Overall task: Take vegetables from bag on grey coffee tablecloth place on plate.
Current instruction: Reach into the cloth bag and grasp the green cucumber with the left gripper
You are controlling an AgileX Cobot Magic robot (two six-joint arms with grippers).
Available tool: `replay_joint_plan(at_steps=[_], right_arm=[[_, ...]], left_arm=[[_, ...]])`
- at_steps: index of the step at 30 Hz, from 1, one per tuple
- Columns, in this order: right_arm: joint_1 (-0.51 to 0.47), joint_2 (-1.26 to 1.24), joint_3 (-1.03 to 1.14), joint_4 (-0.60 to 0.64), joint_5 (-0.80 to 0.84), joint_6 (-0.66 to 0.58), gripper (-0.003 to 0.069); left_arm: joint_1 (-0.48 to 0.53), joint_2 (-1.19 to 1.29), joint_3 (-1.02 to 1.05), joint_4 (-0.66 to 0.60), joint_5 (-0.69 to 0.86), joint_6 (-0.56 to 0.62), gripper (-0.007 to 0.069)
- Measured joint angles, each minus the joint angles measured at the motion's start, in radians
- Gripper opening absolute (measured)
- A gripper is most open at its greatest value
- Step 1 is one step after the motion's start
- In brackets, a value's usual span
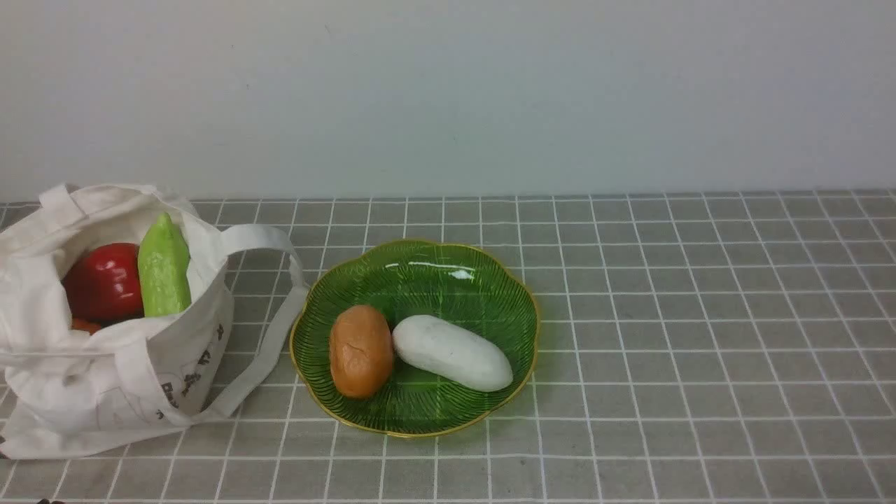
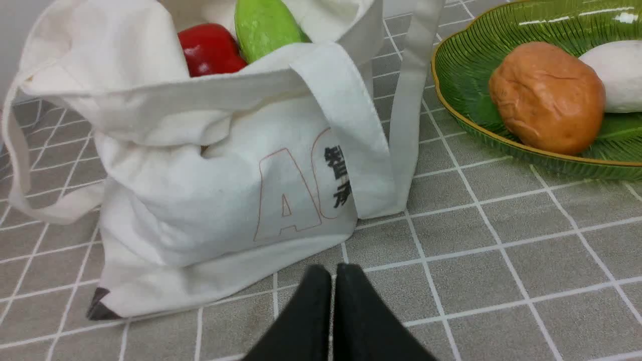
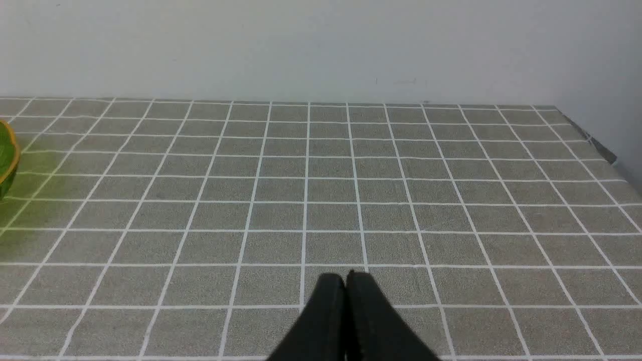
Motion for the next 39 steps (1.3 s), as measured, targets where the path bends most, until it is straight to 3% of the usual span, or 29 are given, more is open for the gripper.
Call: replay_joint_plan(at_steps=[34, 38, 39], right_arm=[[0.0, 0.0, 0.0, 0.0, 0.0, 0.0, -0.0013], [0.0, 0.0, 0.0, 0.0, 0.0, 0.0, -0.0013], [0.0, 0.0, 0.0, 0.0, 0.0, 0.0, -0.0013]], left_arm=[[0.0, 0.0, 0.0, 0.0, -0.001, 0.0, -0.0005], [0.0, 0.0, 0.002, -0.086, -0.061, -0.034, -0.0005], [0.0, 0.0, 0.002, -0.197, -0.128, -0.083, -0.0005]])
